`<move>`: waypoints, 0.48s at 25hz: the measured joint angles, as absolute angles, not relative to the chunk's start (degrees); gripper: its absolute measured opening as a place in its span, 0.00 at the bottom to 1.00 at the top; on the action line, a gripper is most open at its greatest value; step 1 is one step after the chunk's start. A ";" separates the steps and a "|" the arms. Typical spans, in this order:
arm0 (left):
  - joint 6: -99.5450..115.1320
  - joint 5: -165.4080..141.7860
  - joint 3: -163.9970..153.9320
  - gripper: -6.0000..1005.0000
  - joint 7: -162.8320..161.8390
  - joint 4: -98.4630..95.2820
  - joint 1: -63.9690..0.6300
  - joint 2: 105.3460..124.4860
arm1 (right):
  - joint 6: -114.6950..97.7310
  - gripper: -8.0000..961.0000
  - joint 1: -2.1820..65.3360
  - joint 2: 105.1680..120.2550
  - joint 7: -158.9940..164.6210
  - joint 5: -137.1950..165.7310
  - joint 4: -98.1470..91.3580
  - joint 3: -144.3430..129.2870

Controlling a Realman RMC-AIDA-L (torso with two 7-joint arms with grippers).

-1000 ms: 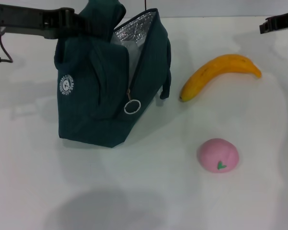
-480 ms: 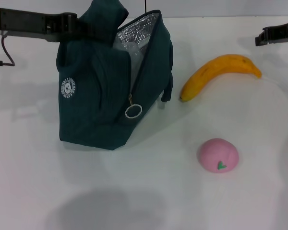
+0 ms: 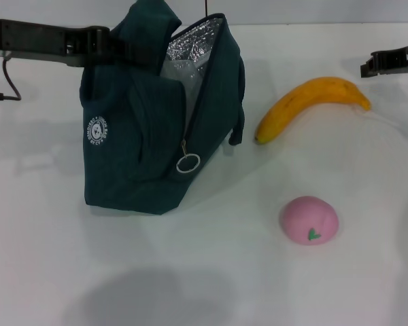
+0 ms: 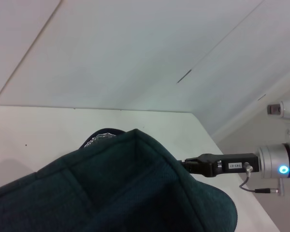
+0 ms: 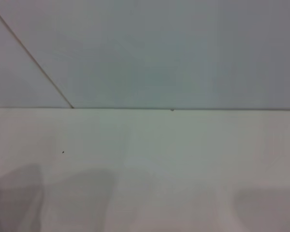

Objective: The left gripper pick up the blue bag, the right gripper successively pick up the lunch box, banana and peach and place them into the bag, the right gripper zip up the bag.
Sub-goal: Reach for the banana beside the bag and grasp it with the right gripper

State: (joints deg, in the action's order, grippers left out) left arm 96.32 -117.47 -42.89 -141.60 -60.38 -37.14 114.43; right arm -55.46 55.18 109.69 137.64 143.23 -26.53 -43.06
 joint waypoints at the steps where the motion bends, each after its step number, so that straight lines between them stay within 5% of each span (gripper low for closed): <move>1: 96.33 -117.46 -42.89 0.04 -141.56 -60.38 -37.10 114.43 | -55.45 0.01 54.96 109.84 137.64 143.21 -26.54 -43.13; 12: 96.33 -117.49 -42.89 0.04 -141.26 -60.38 -37.00 114.43 | -56.20 0.01 54.86 110.04 137.62 143.08 -26.11 -43.25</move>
State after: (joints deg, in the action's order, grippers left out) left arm 96.33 -117.49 -42.89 -141.26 -60.38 -37.00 114.43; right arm -56.20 54.86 110.04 137.62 143.08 -26.11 -43.25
